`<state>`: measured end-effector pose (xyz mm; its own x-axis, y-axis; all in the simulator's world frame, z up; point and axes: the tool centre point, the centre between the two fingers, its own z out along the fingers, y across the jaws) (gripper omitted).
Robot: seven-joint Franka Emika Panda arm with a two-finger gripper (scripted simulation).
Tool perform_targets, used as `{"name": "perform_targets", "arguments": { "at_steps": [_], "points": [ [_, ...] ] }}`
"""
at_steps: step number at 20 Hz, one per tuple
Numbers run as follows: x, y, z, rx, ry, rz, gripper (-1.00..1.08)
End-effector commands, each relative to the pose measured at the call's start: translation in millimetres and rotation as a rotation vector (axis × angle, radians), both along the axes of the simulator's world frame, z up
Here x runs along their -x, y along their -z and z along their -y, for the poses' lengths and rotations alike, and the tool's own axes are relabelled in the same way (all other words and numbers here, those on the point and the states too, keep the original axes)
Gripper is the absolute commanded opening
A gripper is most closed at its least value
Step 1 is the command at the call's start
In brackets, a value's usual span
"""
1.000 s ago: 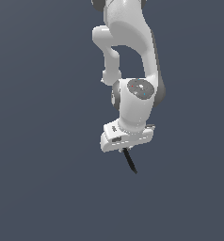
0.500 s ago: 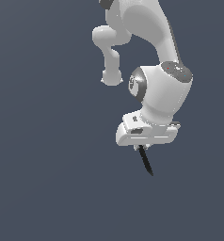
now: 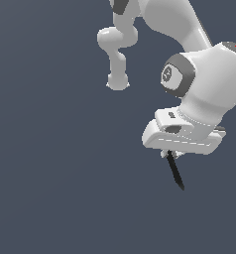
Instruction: Pick up the object and move it to a goal position.
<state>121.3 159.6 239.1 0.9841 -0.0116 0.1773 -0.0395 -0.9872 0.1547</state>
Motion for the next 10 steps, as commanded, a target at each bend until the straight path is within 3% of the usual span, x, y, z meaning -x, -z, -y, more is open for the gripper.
{"name": "perform_targets", "arguments": {
  "at_steps": [1,10],
  "points": [
    [-5.9,-10.9,-10.1,0.006,0.035,0.010,-1.00],
    [-23.1,-37.9,-35.6,0.019,0.117,0.035,-1.00]
  ]
}}
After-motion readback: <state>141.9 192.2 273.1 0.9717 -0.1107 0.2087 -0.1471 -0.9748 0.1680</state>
